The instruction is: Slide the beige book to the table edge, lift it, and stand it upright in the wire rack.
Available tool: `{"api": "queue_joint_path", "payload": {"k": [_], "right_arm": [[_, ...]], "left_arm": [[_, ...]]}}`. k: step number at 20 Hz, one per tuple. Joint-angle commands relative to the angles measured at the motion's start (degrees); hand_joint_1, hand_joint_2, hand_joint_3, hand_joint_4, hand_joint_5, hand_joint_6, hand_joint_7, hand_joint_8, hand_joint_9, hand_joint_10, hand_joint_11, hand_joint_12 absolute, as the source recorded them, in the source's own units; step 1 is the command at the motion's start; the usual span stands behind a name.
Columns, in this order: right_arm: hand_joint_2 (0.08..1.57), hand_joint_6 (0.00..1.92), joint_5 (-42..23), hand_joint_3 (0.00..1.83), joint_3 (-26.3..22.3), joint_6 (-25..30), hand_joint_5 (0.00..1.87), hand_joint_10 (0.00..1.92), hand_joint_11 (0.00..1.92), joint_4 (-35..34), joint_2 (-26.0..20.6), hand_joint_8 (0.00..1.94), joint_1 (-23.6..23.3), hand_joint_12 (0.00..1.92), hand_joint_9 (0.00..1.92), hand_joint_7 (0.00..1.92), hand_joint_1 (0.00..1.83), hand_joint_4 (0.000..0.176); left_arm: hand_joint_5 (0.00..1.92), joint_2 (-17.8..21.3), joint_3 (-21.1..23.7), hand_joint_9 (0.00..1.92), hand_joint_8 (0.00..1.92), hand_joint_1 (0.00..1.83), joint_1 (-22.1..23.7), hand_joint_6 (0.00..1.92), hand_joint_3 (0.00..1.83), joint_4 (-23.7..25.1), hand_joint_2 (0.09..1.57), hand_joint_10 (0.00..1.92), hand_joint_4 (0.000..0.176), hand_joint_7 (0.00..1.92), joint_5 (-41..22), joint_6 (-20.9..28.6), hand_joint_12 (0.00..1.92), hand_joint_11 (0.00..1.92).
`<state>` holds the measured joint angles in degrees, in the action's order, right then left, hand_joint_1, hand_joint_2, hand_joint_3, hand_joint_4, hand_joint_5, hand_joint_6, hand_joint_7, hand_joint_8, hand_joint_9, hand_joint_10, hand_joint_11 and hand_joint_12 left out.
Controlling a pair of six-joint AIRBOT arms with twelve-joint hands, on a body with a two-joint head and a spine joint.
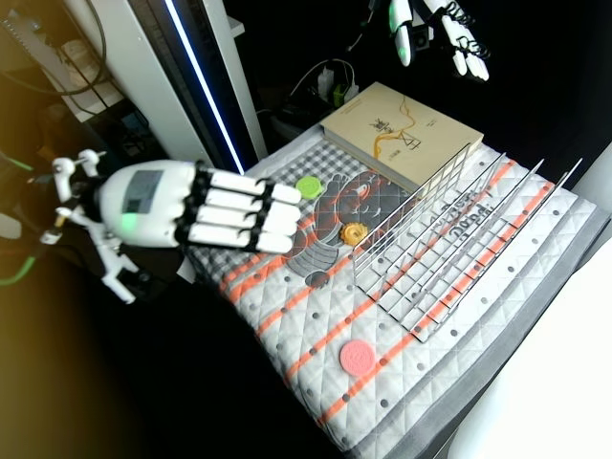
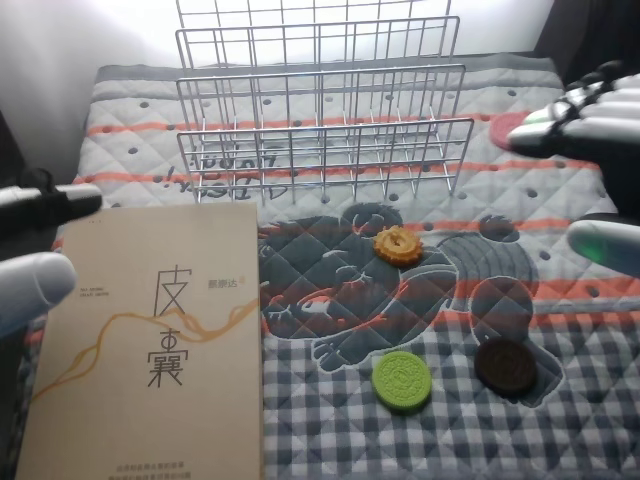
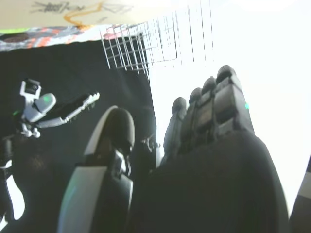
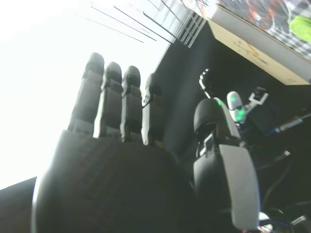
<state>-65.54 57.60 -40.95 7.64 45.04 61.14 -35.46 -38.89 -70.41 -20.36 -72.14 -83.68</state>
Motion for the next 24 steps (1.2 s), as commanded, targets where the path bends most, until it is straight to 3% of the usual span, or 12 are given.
{"api": "queue_joint_path", "payload": {"k": [1, 5, 7, 8, 10, 12, 14, 17, 19, 20, 22, 24], "right_arm": [[1.35, 0.0, -4.9, 0.0, 0.6, 0.7, 0.45, 0.0, 0.46, -0.7, 0.3, 0.0, -1.2, 0.04, 0.46, 0.47, 0.12, 0.0], [1.4, 0.0, 0.4, 0.01, 2.5, 4.9, 0.44, 0.01, 0.5, 7.0, 2.6, 0.0, -6.7, 0.04, 0.48, 0.47, 0.09, 0.0], [1.42, 0.0, 4.1, 0.01, 3.6, 7.6, 0.42, 0.0, 0.51, 13.0, 4.2, 0.0, -10.6, 0.03, 0.48, 0.47, 0.06, 0.0], [1.44, 0.0, 5.7, 0.01, 3.9, 8.4, 0.39, 0.0, 0.48, 15.6, 5.0, 0.0, -12.2, 0.02, 0.44, 0.44, 0.01, 0.0], [1.45, 0.0, 8.2, 0.01, 4.6, 10.9, 0.36, 0.0, 0.46, 20.7, 6.5, 0.0, -15.1, 0.0, 0.4, 0.4, 0.0, 0.0], [1.46, 0.0, 9.8, 0.0, 6.4, 15.8, 0.38, 0.01, 0.59, 26.1, 8.8, 0.0, -17.2, 0.05, 0.43, 0.39, 0.04, 0.0], [1.47, 0.0, 12.4, 0.0, 7.6, 19.5, 0.38, 0.0, 0.52, 32.7, 11.4, 0.0, -20.2, 0.02, 0.41, 0.39, 0.02, 0.0], [1.46, 0.0, 14.7, 0.0, 9.2, 23.9, 0.38, 0.02, 0.6, 39.7, 14.1, 0.01, -22.8, 0.06, 0.47, 0.39, 0.0, 0.0], [1.44, 0.0, 15.6, 0.0, 10.9, 28.3, 0.38, 0.01, 0.58, 44.6, 16.4, 0.0, -24.3, 0.05, 0.45, 0.39, 0.0, 0.0], [1.42, 0.0, 16.2, 0.0, 11.9, 30.3, 0.36, 0.0, 0.47, 47.2, 17.9, 0.0, -25.0, 0.01, 0.39, 0.38, 0.0, 0.0], [1.41, 0.0, 17.6, 0.0, 12.8, 32.0, 0.35, 0.0, 0.39, 50.5, 19.8, 0.0, -25.9, 0.01, 0.34, 0.36, 0.0, 0.0], [1.41, 0.01, 18.5, 0.0, 13.5, 33.0, 0.38, 0.01, 0.47, 52.9, 21.4, 0.01, -26.6, 0.04, 0.36, 0.39, 0.0, 0.0]], "left_arm": [[0.37, 0.3, 0.0, 0.3, 0.0, 0.0, 0.0, 0.0, 0.01, -0.3, 1.34, 0.01, 0.131, 0.35, -7.7, 0.5, 0.71, 0.0], [0.36, 0.3, 0.3, 0.28, 0.0, 0.0, -1.1, 0.0, 0.0, -1.6, 1.32, 0.0, 0.14, 0.33, -9.6, 0.8, 0.73, 0.0], [0.36, 0.4, 0.5, 0.28, 0.0, 0.0, -2.2, 0.0, 0.0, -2.3, 1.32, 0.0, 0.132, 0.33, -10.7, 0.9, 0.71, 0.0], [0.37, 0.4, 0.6, 0.27, 0.0, 0.0, -2.7, 0.0, 0.0, -2.6, 1.32, 0.0, 0.117, 0.33, -11.1, 1.0, 0.69, 0.0], [0.36, 0.4, 0.7, 0.23, 0.0, 0.0, -3.2, 0.0, 0.0, -2.9, 1.31, 0.0, 0.117, 0.31, -11.7, 1.2, 0.58, 0.0], [0.35, 0.4, 0.7, 0.23, 0.0, 0.0, -3.4, 0.0, 0.0, -2.9, 1.3, 0.0, 0.116, 0.3, -11.8, 1.4, 0.6, 0.0], [0.35, 0.4, 0.7, 0.24, 0.0, 0.0, -3.4, 0.0, 0.0, -2.9, 1.31, 0.0, 0.115, 0.3, -11.6, 1.5, 0.58, 0.0], [0.35, 0.4, 0.7, 0.26, 0.0, 0.0, -3.5, 0.0, 0.0, -2.9, 1.3, 0.01, 0.122, 0.29, -11.6, 1.6, 0.55, 0.0], [0.35, 0.4, 0.7, 0.25, 0.0, 0.0, -3.5, 0.0, 0.0, -2.9, 1.31, 0.0, 0.122, 0.28, -11.4, 1.8, 0.54, 0.0], [0.36, 0.4, 0.6, 0.25, 0.0, 0.0, -3.5, 0.0, 0.0, -2.9, 1.32, 0.0, 0.112, 0.29, -11.1, 1.9, 0.58, 0.0], [0.35, 0.3, 0.4, 0.25, 0.0, 0.0, -3.5, 0.0, 0.0, -2.9, 1.31, 0.0, 0.123, 0.29, -10.8, 2.2, 0.59, 0.0], [0.36, 0.3, 0.4, 0.25, 0.0, 0.0, -3.5, 0.0, 0.0, -2.9, 1.31, 0.01, 0.121, 0.29, -10.7, 2.3, 0.59, 0.0]]}}
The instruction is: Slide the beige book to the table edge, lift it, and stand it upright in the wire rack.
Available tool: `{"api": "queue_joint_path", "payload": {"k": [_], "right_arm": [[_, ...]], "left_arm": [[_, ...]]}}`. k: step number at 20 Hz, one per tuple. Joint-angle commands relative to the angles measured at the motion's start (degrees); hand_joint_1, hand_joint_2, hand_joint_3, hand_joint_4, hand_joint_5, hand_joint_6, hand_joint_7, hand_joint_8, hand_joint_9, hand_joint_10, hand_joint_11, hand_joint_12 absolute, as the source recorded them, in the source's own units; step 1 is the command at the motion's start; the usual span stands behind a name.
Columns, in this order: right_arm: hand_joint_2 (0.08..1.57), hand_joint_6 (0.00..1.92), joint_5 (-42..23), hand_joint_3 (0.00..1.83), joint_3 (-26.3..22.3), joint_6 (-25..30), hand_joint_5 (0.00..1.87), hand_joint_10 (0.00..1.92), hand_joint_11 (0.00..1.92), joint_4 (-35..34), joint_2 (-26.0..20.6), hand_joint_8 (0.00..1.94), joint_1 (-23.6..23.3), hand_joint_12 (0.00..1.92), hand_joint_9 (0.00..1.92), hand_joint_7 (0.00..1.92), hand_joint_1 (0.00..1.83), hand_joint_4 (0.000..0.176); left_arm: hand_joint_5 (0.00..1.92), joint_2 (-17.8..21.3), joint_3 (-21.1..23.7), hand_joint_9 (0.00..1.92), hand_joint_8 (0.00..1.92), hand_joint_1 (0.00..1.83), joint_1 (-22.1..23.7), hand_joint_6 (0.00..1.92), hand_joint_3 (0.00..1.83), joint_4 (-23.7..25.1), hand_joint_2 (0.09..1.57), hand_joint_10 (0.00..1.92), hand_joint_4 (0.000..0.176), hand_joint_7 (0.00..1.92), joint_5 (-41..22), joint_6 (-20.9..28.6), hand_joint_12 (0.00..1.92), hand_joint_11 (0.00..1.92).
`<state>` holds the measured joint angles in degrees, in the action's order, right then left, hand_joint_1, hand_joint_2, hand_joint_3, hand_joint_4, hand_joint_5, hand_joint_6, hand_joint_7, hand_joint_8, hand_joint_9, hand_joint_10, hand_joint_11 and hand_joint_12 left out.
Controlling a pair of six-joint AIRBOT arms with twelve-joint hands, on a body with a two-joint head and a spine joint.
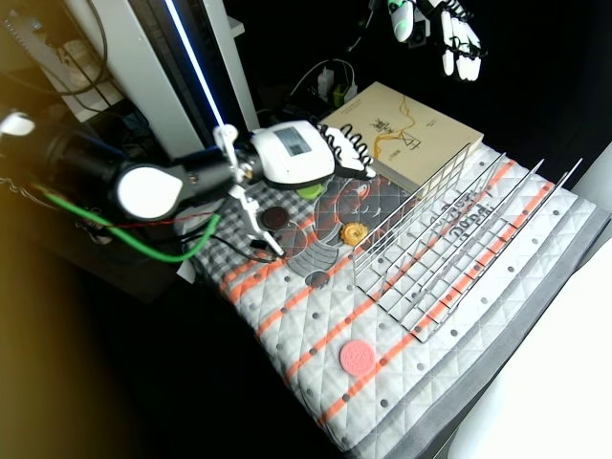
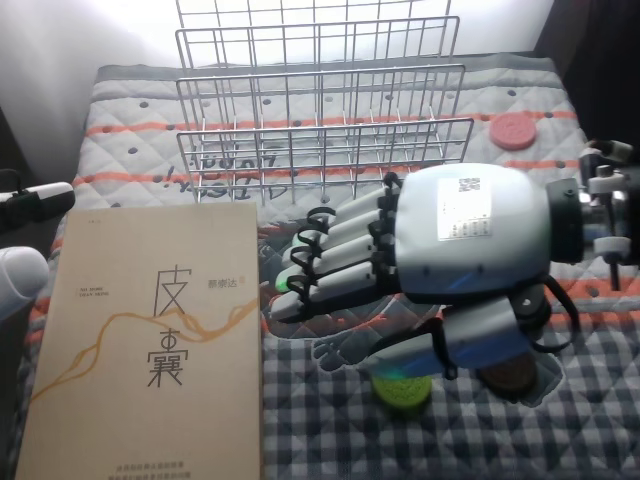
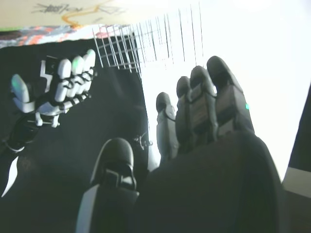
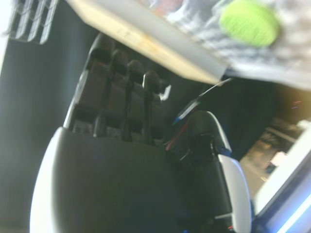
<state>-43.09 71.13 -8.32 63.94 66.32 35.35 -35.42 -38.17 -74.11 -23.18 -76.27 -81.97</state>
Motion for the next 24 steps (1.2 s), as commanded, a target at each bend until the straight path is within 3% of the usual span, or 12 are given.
{"api": "queue_joint_path", "payload": {"k": [1, 2, 5, 8, 11, 14, 17, 18, 20, 24], "right_arm": [[1.4, 0.02, -3.6, 0.0, 0.2, 0.8, 0.39, 0.01, 0.48, -2.3, 0.6, 0.01, -1.1, 0.05, 0.35, 0.39, 0.0, 0.0], [1.39, 0.01, -3.2, 0.0, 0.5, 1.1, 0.38, 0.0, 0.49, -1.3, 1.2, 0.01, -1.4, 0.05, 0.34, 0.38, 0.0, 0.0], [1.38, 0.01, -2.3, 0.0, 1.0, 2.5, 0.38, 0.0, 0.54, 1.8, 2.3, 0.01, -2.3, 0.08, 0.34, 0.38, 0.0, 0.0], [1.34, 0.0, -1.9, 0.0, 1.7, 5.1, 0.38, 0.01, 0.53, 4.9, 3.2, 0.01, -2.5, 0.09, 0.34, 0.38, 0.0, 0.0], [1.34, 0.01, -1.6, 0.0, 1.9, 5.2, 0.39, 0.01, 0.49, 5.9, 3.8, 0.01, -2.5, 0.07, 0.35, 0.39, 0.0, 0.0], [1.36, 0.0, -1.4, 0.0, 2.3, 5.2, 0.38, 0.01, 0.46, 6.4, 4.9, 0.0, -2.8, 0.06, 0.34, 0.38, 0.0, 0.0], [1.36, 0.0, -1.4, 0.0, 2.8, 5.2, 0.38, 0.01, 0.47, 6.2, 5.7, 0.01, -2.9, 0.07, 0.35, 0.39, 0.0, 0.0], [1.36, 0.01, -1.4, 0.0, 3.0, 5.2, 0.39, 0.01, 0.49, 6.1, 6.1, 0.01, -3.1, 0.08, 0.36, 0.41, 0.0, 0.0], [1.36, 0.0, -1.4, 0.0, 3.7, 5.2, 0.39, 0.01, 0.47, 5.9, 7.0, 0.01, -3.4, 0.07, 0.36, 0.4, 0.0, 0.0], [1.36, 0.0, -1.4, 0.0, 5.0, 5.2, 0.36, 0.0, 0.45, 5.2, 8.9, 0.0, -3.8, 0.07, 0.35, 0.38, 0.0, 0.0]], "left_arm": [[0.36, 0.2, -0.4, 0.26, 0.0, 0.0, 0.2, 0.0, 0.0, -0.1, 1.31, 0.01, 0.122, 0.3, -6.5, 0.6, 0.59, 0.0], [0.36, 0.2, -0.4, 0.26, 0.0, 0.0, 0.2, 0.0, 0.0, -0.1, 1.31, 0.01, 0.118, 0.3, -6.4, 0.6, 0.58, 0.0], [0.37, 0.1, -0.6, 0.28, 0.0, 0.0, 0.2, 0.0, 0.0, 0.1, 1.3, 0.01, 0.126, 0.31, -6.3, 1.0, 0.66, 0.0], [0.38, -0.1, -0.9, 0.27, 0.0, 0.0, 0.2, 0.0, 0.0, 0.3, 1.31, 0.0, 0.113, 0.31, -6.3, 1.5, 0.6, 0.0], [0.38, -0.1, -0.9, 0.28, 0.0, 0.0, 0.2, 0.0, 0.0, 0.3, 1.32, 0.0, 0.113, 0.31, -6.2, 1.7, 0.61, 0.0], [0.36, -0.1, -1.1, 0.27, 0.0, 0.0, 0.2, 0.0, 0.0, 0.6, 1.32, 0.0, 0.124, 0.31, -6.2, 2.1, 0.61, 0.0], [0.36, -0.2, -1.2, 0.23, 0.0, 0.0, 0.2, 0.0, 0.0, 0.6, 1.32, 0.0, 0.114, 0.3, -6.2, 2.6, 0.55, 0.0], [0.36, -0.2, -1.2, 0.24, 0.0, 0.0, 0.2, 0.0, 0.0, 0.7, 1.31, 0.01, 0.129, 0.3, -6.2, 2.6, 0.56, 0.0], [0.35, -0.1, -1.3, 0.24, 0.0, 0.0, 0.2, 0.0, 0.0, 0.7, 1.3, 0.0, 0.139, 0.29, -6.4, 2.8, 0.5, 0.0], [0.34, -0.2, -1.3, 0.26, 0.0, 0.0, 0.2, 0.0, 0.0, 0.7, 1.32, 0.0, 0.122, 0.28, -6.5, 2.9, 0.52, 0.0]]}}
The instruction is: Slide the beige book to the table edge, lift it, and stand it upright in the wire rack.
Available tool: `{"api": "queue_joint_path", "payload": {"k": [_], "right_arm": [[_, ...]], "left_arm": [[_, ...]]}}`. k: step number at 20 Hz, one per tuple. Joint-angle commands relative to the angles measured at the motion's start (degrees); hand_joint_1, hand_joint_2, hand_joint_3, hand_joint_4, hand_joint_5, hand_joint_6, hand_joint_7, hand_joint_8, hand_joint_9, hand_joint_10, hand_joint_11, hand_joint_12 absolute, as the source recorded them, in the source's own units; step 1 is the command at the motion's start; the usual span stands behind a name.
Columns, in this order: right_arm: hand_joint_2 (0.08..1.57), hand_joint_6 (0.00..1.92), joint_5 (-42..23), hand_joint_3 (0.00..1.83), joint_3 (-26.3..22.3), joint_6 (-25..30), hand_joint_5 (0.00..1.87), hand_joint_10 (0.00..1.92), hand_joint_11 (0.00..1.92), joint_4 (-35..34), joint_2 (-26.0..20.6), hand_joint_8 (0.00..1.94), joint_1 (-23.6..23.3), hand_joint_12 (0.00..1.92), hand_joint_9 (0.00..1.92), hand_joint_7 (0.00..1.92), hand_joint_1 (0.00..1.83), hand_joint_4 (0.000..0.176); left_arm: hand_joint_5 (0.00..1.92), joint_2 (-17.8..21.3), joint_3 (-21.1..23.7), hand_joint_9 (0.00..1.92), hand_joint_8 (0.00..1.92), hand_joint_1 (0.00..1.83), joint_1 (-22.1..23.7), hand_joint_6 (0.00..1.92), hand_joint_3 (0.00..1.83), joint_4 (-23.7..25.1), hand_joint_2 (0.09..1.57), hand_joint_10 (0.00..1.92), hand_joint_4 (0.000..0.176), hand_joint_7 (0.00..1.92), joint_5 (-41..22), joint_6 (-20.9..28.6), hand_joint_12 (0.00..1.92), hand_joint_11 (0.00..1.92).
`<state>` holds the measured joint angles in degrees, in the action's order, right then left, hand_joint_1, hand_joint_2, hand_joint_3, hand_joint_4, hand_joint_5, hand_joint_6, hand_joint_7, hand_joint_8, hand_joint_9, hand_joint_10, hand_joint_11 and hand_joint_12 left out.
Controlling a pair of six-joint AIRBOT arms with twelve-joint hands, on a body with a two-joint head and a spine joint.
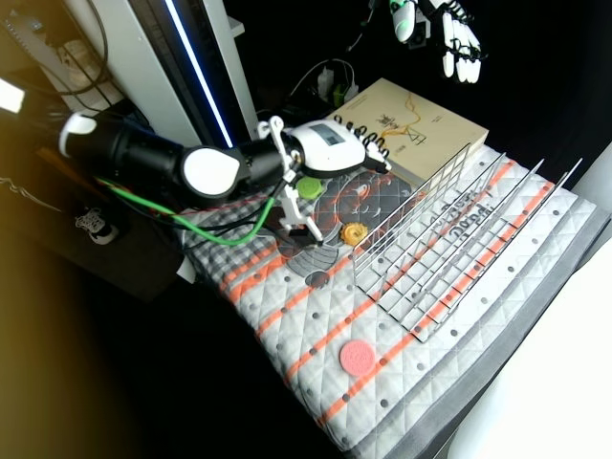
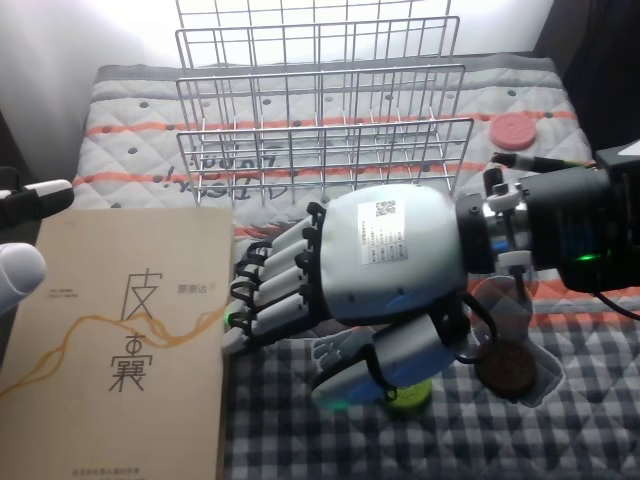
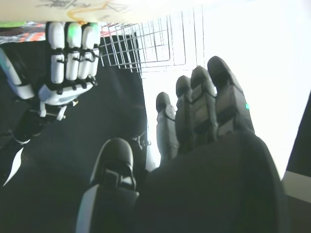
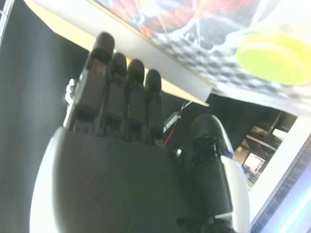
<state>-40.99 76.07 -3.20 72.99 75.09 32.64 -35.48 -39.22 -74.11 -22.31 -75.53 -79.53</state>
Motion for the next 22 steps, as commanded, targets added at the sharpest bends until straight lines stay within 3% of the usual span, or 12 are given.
{"api": "queue_joint_path", "payload": {"k": [1, 3, 5, 6, 10, 12, 14, 18, 22], "right_arm": [[1.36, 0.0, -3.5, 0.0, 0.3, 0.1, 0.36, 0.0, 0.45, -4.0, 0.5, 0.0, -1.1, 0.07, 0.34, 0.38, 0.0, 0.0], [1.36, 0.0, -3.5, 0.0, 1.0, 0.1, 0.36, 0.0, 0.45, -4.4, 1.2, 0.0, -1.1, 0.08, 0.35, 0.38, 0.0, 0.0], [1.36, 0.0, -3.5, 0.0, 1.7, 0.1, 0.36, 0.01, 0.47, -4.8, 2.1, 0.0, -1.1, 0.09, 0.36, 0.39, 0.0, 0.0], [1.36, 0.0, -3.5, 0.0, 1.9, 0.1, 0.36, 0.0, 0.45, -4.9, 2.3, 0.0, -1.1, 0.08, 0.35, 0.38, 0.0, 0.0], [1.35, 0.0, -3.5, 0.0, 3.1, 0.1, 0.36, 0.01, 0.46, -5.7, 3.6, 0.01, -1.1, 0.1, 0.38, 0.39, 0.0, 0.0], [1.37, 0.0, -3.5, 0.0, 3.5, 0.1, 0.39, 0.0, 0.33, -5.9, 4.1, 0.0, -1.1, 0.49, 0.39, 0.42, 0.0, 0.0], [1.37, 0.0, -3.5, 0.0, 3.8, 0.1, 0.38, 0.0, 0.21, -6.2, 4.6, 0.0, -1.1, 0.72, 0.38, 0.4, 0.0, 0.0], [1.37, 0.0, -3.5, 0.0, 4.5, 0.1, 0.38, 0.0, 0.2, -6.4, 5.6, 0.0, -1.1, 0.83, 0.42, 0.4, 0.0, 0.0], [1.37, 0.0, -3.5, 0.0, 4.9, 0.1, 0.39, 0.0, 0.22, -6.6, 6.1, 0.0, -1.3, 0.81, 0.44, 0.42, 0.0, 0.0]], "left_arm": [[0.34, -0.1, -0.2, 0.25, 0.0, 0.0, 0.2, 0.0, 0.0, -0.2, 1.33, 0.0, 0.126, 0.28, -7.4, 0.5, 0.53, 0.0], [0.33, -0.1, -0.3, 0.23, 0.0, 0.0, 0.2, 0.0, 0.01, -0.2, 1.34, 0.0, 0.114, 0.26, -7.5, 0.5, 0.52, 0.0], [0.33, -0.1, -0.3, 0.22, 0.0, 0.0, 0.2, 0.0, 0.01, -0.2, 1.33, 0.0, 0.118, 0.25, -7.7, 0.7, 0.52, 0.0], [0.34, -0.1, -0.3, 0.22, 0.0, 0.0, 0.2, 0.0, 0.01, -0.2, 1.33, 0.0, 0.106, 0.25, -7.7, 0.7, 0.52, 0.0], [0.34, -0.1, -0.3, 0.22, 0.0, 0.0, 0.2, 0.0, 0.0, -0.2, 1.34, 0.0, 0.117, 0.25, -7.8, 1.0, 0.55, 0.0], [0.34, -0.1, -0.4, 0.22, 0.0, 0.0, 0.2, 0.0, 0.0, -0.2, 1.35, 0.0, 0.111, 0.25, -8.0, 1.1, 0.53, 0.0], [0.35, -0.1, -0.4, 0.22, 0.0, 0.0, 0.2, 0.0, 0.01, -0.2, 1.36, 0.0, 0.114, 0.25, -8.0, 1.2, 0.53, 0.0], [0.34, -0.1, -0.5, 0.21, 0.01, 0.0, 0.2, 0.0, 0.0, -0.2, 1.36, 0.0, 0.11, 0.24, -8.1, 1.4, 0.49, 0.0], [0.34, -0.1, -0.5, 0.21, 0.0, 0.0, 0.2, 0.0, 0.01, -0.2, 1.37, 0.0, 0.108, 0.24, -8.1, 1.5, 0.49, 0.0]]}}
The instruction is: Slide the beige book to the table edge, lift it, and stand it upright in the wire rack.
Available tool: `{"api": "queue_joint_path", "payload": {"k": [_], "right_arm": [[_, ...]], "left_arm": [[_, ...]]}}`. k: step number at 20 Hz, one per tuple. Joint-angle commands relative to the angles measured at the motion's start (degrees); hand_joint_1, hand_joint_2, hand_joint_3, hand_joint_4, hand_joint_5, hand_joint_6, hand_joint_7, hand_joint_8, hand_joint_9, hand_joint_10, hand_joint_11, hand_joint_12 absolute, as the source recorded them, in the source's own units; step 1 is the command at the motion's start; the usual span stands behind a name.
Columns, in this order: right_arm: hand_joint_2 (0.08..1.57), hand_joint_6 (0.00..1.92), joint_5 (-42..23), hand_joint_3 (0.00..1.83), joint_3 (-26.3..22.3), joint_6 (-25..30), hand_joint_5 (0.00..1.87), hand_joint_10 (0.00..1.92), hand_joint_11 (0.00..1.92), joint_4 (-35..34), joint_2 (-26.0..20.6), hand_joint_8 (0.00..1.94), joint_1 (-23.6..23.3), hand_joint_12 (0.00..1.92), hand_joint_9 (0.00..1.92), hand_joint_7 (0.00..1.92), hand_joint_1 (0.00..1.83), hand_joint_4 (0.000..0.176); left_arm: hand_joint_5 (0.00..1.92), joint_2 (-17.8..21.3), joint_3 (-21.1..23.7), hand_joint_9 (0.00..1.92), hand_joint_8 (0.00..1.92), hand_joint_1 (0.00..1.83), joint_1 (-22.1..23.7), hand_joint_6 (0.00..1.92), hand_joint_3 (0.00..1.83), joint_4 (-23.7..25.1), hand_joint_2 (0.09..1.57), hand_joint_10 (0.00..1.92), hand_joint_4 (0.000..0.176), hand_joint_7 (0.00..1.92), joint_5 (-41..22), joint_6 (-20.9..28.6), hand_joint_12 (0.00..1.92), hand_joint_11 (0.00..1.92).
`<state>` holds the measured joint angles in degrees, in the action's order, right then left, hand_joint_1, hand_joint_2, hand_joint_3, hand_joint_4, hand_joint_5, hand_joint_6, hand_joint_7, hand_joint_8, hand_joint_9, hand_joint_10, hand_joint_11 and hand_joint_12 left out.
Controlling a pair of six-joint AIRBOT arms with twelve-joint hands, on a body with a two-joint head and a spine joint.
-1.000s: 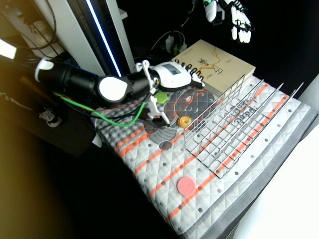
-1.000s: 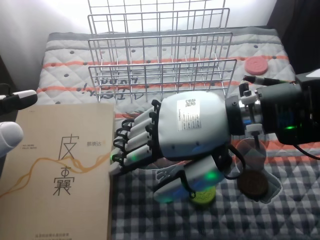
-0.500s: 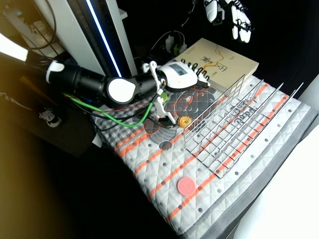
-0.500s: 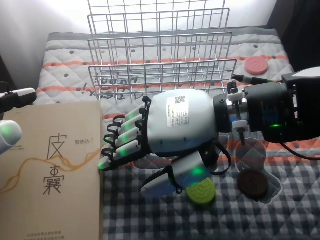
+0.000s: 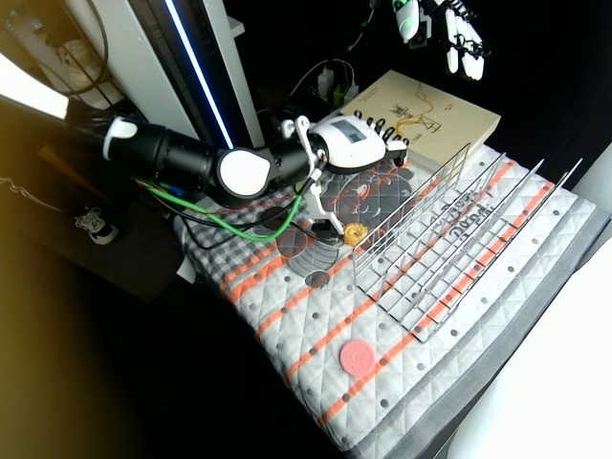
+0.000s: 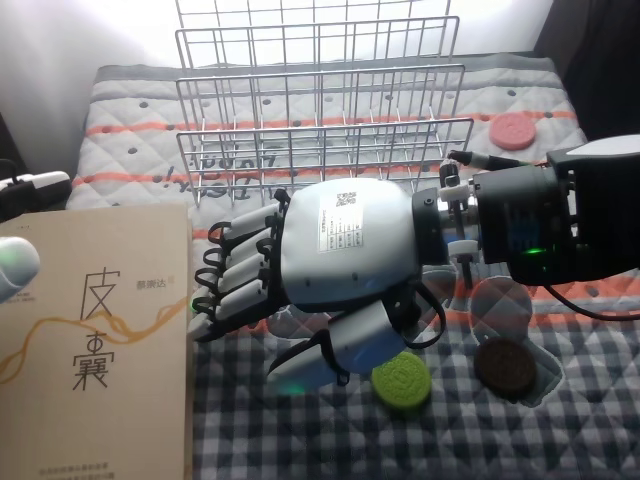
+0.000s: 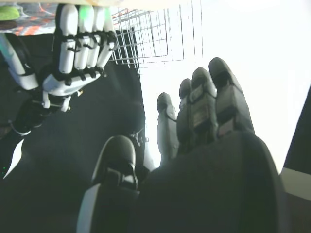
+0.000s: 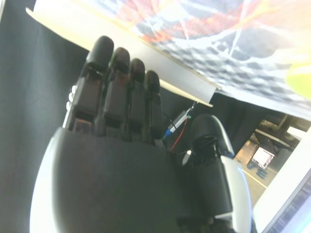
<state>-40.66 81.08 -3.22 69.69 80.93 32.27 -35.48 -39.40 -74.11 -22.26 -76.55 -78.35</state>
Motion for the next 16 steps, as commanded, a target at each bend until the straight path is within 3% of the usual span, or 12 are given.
{"api": "queue_joint_path", "payload": {"k": [1, 3, 12, 16], "right_arm": [[1.37, 0.0, -3.8, 0.0, 0.0, 0.1, 0.4, 0.0, 0.24, -3.4, 0.5, 0.0, -1.0, 0.82, 0.44, 0.43, 0.0, 0.0], [1.37, 0.0, -3.8, 0.0, 0.2, 0.1, 0.4, 0.01, 0.26, -3.4, 1.0, 0.0, -1.1, 0.83, 0.46, 0.43, 0.0, 0.0], [1.37, 0.0, -3.8, 0.0, 0.9, 0.1, 0.43, 0.0, 0.25, -3.4, 2.2, 0.0, -1.6, 0.71, 0.46, 0.47, 0.0, 0.0], [1.36, 0.0, -3.3, 0.0, 0.9, 0.1, 0.41, 0.0, 0.22, -3.4, 2.2, 0.0, -1.6, 0.8, 0.45, 0.45, 0.0, 0.0]], "left_arm": [[0.35, -0.1, -0.3, 0.21, 0.01, 0.0, 0.2, 0.0, 0.01, -0.2, 1.37, 0.0, 0.109, 0.25, -7.1, 0.3, 0.49, 0.0], [0.36, -0.1, -0.3, 0.21, 0.01, 0.0, 0.2, 0.0, 0.0, -0.2, 1.37, 0.0, 0.098, 0.27, -7.2, 0.4, 0.47, 0.0], [0.36, -0.1, -0.4, 0.22, 0.0, 0.0, 0.2, 0.0, 0.0, -0.2, 1.37, 0.01, 0.124, 0.26, -7.4, 0.6, 0.47, 0.0], [0.35, -0.2, -0.3, 0.23, 0.0, 0.0, 0.2, 0.0, 0.0, -0.4, 1.37, 0.0, 0.118, 0.25, -7.4, 0.6, 0.5, 0.0]]}}
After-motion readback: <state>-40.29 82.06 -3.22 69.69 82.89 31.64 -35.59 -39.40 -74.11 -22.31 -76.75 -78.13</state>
